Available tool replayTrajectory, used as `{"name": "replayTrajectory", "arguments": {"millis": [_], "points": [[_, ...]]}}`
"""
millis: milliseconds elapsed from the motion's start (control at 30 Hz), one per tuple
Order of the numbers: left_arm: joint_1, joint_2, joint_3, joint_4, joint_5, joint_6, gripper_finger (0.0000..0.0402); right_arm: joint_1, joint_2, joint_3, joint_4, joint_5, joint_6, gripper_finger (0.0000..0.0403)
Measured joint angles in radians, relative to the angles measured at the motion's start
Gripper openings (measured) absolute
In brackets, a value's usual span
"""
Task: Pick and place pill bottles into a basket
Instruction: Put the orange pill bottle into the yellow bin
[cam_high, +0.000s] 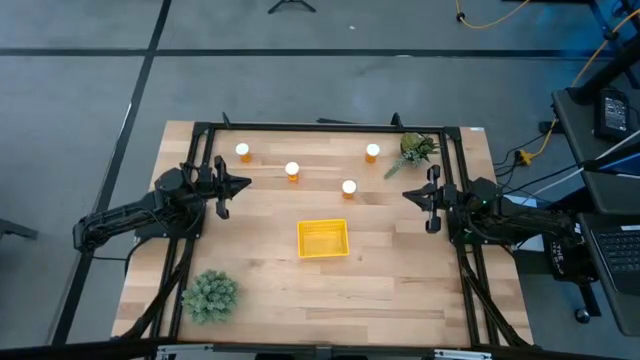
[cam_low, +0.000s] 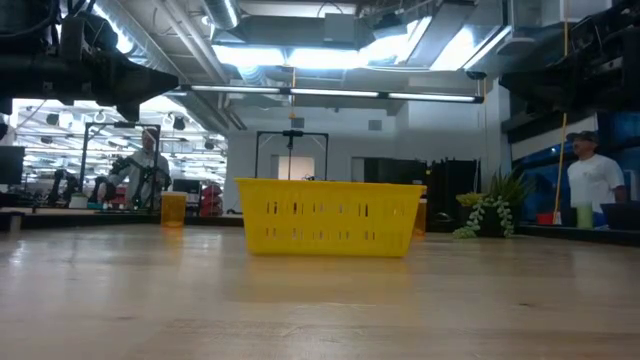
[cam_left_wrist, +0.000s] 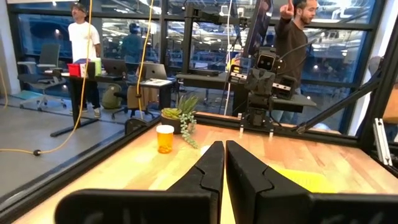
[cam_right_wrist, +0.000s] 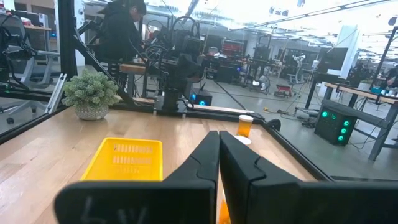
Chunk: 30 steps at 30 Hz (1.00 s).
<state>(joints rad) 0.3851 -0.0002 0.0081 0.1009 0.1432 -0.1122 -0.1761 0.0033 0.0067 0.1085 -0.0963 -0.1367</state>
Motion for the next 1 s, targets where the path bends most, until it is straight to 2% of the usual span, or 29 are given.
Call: {"name": "replayTrajectory", "arguments": {"millis": [267,467,733,800,933,1000], "points": [[0.000,0.000,0.000,-0.003,-0.001,0.102,0.0013,0.000,0.000,0.000,0.010,0.000,-0.004,0.0016],[0.000,0.002,0.000,-0.065,-0.003,0.199,0.0008,0.000,0.000,0.000,0.015,0.000,-0.026,0.0016],[0.000,0.015,0.000,-0.065,-0.002,0.204,0.0006,0.000,0.000,0.000,0.014,0.002,-0.025,0.0016],[0.000,0.015,0.000,-0.065,-0.002,0.204,0.0005,0.000,0.000,0.000,0.015,0.039,-0.021,0.0016],[0.000,0.018,0.000,-0.063,0.019,0.122,0.0002,0.000,0.000,0.000,0.033,0.198,0.082,0.0016],[0.000,0.026,0.000,-0.062,0.022,0.064,0.0003,-0.001,0.001,0.000,0.032,0.222,0.106,0.0016]]}}
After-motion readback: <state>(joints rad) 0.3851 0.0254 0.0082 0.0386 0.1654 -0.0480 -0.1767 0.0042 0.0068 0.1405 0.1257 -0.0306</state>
